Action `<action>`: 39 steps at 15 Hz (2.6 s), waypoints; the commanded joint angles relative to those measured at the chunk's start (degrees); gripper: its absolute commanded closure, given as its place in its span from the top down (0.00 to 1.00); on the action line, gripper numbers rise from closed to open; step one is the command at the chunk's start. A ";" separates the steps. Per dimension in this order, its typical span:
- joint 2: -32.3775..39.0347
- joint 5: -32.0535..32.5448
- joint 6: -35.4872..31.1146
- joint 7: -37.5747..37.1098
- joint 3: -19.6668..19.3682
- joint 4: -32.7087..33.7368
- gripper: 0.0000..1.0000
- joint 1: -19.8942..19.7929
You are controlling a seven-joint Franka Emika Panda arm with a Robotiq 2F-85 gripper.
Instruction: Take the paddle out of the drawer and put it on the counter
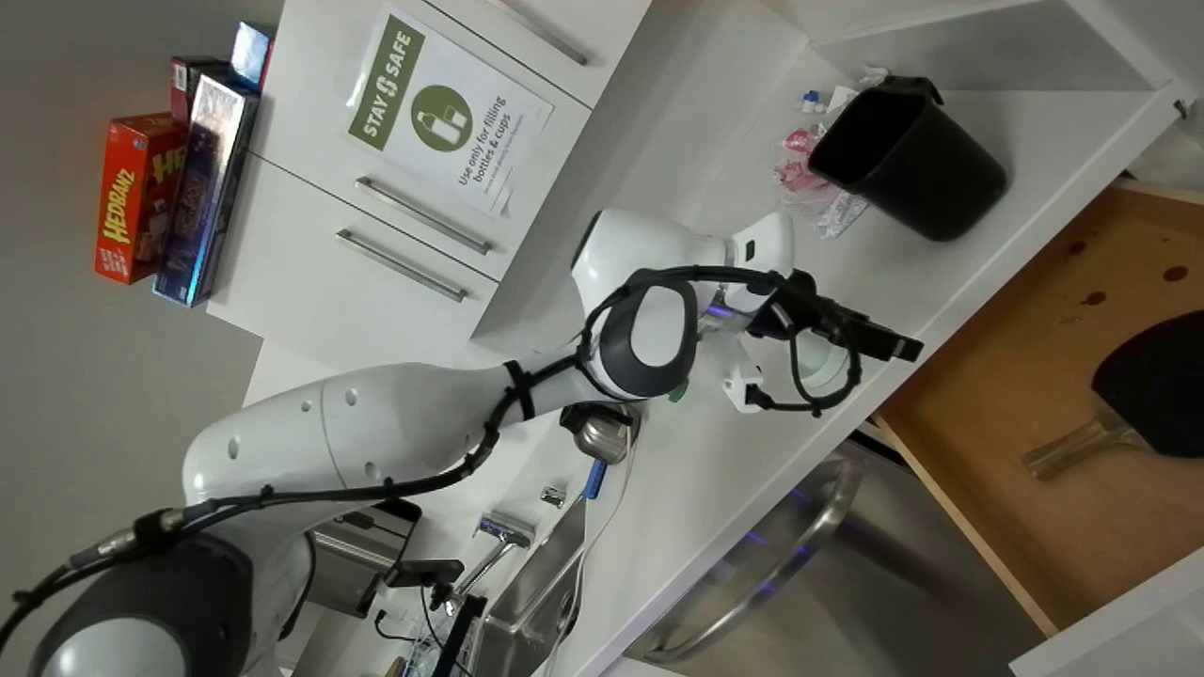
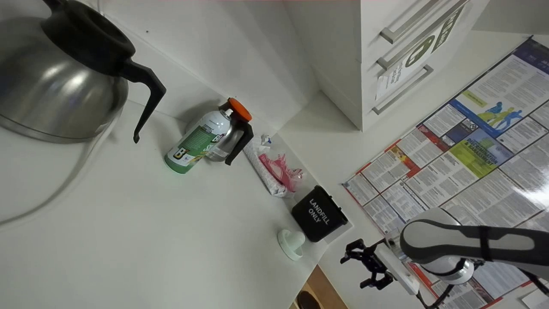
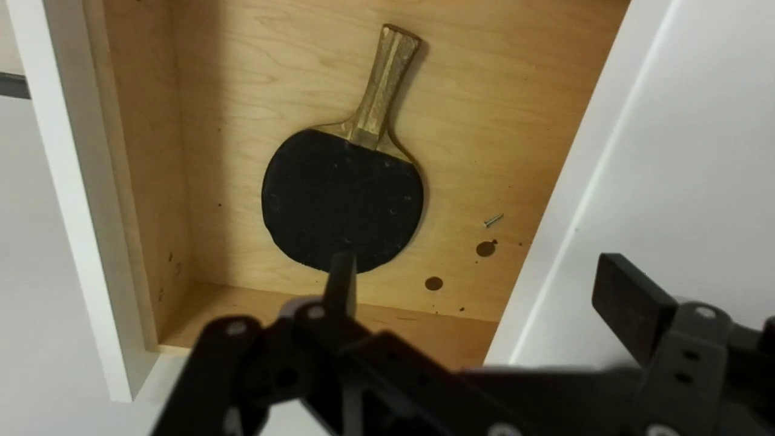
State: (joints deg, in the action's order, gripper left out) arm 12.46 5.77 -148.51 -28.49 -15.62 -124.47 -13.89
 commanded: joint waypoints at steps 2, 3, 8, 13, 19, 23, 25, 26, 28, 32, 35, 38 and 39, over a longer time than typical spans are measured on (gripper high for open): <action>1.88 -1.16 -0.17 0.24 -1.43 0.14 1.00 1.52; 2.04 -1.17 -0.17 0.22 -1.42 0.15 1.00 1.61; 3.01 -2.66 -2.34 -1.33 -1.50 0.28 1.00 1.46; 8.05 -11.54 -14.45 -1.31 -1.22 -1.75 1.00 0.87; 15.40 -20.26 -19.38 -0.64 -1.15 -1.06 1.00 0.85; 20.72 -22.04 -18.40 -1.88 -2.66 1.49 1.00 1.65; 23.86 -21.87 -18.30 -3.40 -4.53 3.15 1.00 2.66; 25.29 -21.89 -17.93 -3.91 -5.22 4.07 1.00 2.86; 28.28 -22.00 -17.52 -5.42 -6.61 5.99 1.00 3.38; 33.59 -22.53 -17.71 -7.10 -6.70 10.34 1.00 2.79; 36.19 -23.41 -18.64 -6.74 -5.80 12.90 1.00 2.15; 38.09 -24.26 -17.96 -6.35 -5.10 15.29 1.00 1.77; 38.49 -24.37 -17.51 -6.28 -4.97 15.80 1.00 1.78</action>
State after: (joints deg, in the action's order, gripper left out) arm 49.24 -17.26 -166.57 -34.35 -21.32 -111.28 -11.65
